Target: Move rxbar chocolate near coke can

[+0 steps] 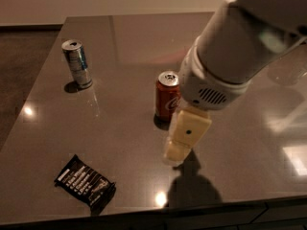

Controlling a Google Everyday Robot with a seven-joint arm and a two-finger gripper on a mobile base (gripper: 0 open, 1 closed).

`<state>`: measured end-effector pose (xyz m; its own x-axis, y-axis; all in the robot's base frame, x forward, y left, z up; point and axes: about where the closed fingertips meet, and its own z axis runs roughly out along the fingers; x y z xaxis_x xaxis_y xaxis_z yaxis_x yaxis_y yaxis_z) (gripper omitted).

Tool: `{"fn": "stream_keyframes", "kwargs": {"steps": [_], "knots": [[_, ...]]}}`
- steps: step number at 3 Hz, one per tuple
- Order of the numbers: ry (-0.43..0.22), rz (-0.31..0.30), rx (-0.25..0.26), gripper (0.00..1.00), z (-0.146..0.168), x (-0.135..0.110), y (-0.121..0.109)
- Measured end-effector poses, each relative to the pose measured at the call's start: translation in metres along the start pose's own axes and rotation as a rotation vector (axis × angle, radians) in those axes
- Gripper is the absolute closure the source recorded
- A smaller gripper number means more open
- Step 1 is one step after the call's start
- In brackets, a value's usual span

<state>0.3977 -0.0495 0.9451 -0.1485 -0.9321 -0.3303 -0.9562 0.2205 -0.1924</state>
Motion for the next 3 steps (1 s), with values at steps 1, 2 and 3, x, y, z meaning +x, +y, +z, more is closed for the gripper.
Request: {"fn": "stream_keyframes", "kwargs": {"steps": [1,2,3], "knots": [[-0.027,0.015,-0.037,0.00,0.032,-0.039,0.035],[-0.035,0.017,-0.067,0.00,0.051,-0.058,0.052],[-0.061,0.033,-0.104,0.00,0.077,-0.070,0.063]]}}
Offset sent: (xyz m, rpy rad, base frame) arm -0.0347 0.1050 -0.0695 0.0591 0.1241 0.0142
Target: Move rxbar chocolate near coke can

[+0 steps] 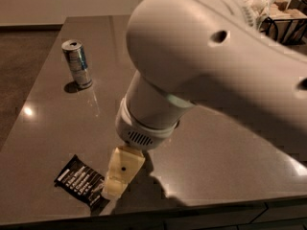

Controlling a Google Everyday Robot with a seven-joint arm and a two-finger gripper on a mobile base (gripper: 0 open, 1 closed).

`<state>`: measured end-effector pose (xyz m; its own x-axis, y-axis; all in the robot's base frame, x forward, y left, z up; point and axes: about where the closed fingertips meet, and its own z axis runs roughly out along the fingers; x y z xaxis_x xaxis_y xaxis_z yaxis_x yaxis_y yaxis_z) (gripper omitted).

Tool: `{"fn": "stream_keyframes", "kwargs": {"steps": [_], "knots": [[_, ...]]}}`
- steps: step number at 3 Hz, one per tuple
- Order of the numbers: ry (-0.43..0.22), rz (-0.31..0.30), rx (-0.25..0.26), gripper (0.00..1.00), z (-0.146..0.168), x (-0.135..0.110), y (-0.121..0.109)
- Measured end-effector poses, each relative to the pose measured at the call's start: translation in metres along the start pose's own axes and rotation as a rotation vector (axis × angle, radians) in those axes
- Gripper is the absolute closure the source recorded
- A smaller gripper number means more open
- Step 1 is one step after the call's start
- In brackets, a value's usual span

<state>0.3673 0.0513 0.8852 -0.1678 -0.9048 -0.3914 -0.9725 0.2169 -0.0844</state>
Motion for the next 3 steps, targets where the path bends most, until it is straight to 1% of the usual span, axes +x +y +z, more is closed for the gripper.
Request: {"fn": "stream_keyframes", "kwargs": {"steps": [1,2,3], "knots": [[-0.043,0.003,-0.008,0.00,0.022,-0.008,0.007],[-0.063,-0.006,-0.024,0.00,0.043,-0.014,0.017],[-0.062,-0.030,-0.029,0.00,0.060,-0.018,0.024]]}}
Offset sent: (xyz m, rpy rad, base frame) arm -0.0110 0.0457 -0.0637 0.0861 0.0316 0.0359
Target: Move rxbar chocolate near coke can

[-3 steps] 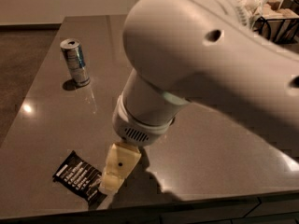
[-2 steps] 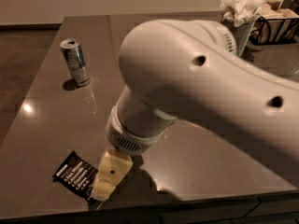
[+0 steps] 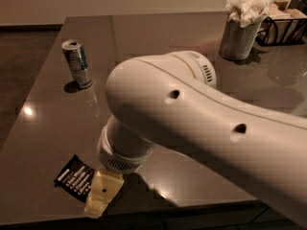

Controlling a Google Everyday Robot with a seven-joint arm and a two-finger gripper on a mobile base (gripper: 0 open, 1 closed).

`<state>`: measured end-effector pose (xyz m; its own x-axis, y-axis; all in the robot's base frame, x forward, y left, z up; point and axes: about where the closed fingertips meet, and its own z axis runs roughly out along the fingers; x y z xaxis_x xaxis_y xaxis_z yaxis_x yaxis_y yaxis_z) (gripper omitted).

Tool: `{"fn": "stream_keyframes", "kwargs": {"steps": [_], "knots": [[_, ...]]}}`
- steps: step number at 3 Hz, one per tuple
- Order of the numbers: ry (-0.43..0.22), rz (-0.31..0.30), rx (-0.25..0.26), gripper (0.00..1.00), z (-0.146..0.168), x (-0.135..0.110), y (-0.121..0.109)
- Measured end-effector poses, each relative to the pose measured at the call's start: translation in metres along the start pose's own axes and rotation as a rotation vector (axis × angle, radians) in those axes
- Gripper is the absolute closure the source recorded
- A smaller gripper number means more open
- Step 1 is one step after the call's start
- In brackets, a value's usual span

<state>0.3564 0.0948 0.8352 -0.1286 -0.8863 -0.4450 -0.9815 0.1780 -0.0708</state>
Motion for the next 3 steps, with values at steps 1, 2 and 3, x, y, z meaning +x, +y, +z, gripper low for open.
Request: {"fn": "stream_keyframes", "kwargs": {"steps": [1,2,3], "knots": [[0.013,-0.008,-0.009,0.00,0.013,0.000,0.003],[0.014,-0.009,-0.016,0.19,0.013,-0.002,0.006],[-0.001,-0.009,-0.021,0.42,0.000,-0.006,0.008]]}}
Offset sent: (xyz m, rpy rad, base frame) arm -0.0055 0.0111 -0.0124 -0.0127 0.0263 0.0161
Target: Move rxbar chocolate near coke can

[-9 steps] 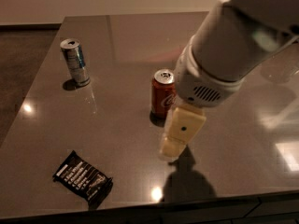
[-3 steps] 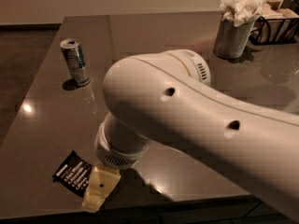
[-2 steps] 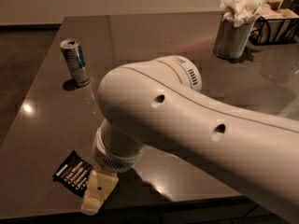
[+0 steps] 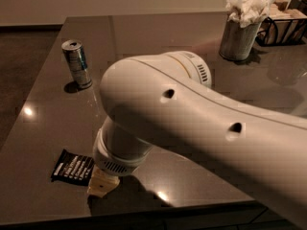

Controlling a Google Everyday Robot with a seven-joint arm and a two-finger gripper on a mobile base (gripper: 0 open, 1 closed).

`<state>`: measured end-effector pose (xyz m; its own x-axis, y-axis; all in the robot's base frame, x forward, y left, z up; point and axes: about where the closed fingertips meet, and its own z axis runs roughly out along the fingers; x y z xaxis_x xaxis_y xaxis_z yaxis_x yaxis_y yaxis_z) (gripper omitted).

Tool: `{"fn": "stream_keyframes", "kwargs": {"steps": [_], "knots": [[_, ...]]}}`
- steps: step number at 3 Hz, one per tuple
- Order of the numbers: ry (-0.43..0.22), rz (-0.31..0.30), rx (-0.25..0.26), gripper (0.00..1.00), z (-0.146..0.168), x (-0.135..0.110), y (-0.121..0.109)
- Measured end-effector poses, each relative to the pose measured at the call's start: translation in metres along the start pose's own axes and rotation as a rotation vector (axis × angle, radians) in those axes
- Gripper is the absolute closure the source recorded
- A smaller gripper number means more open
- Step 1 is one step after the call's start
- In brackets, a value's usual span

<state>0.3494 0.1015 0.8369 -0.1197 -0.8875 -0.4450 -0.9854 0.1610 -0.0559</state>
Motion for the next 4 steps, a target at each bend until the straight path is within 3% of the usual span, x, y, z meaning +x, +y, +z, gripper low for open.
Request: {"fn": "stream_keyframes", "kwargs": {"steps": [2,3,4], "knots": [[-0.029,0.016,0.001,0.88,-0.0202,0.0003,-0.0013],[-0.033,0.028,-0.004,1.00,-0.0202,0.0035,-0.0028],[-0.035,0.023,0.001,0.82,-0.0224,0.0008,-0.0020]]}}
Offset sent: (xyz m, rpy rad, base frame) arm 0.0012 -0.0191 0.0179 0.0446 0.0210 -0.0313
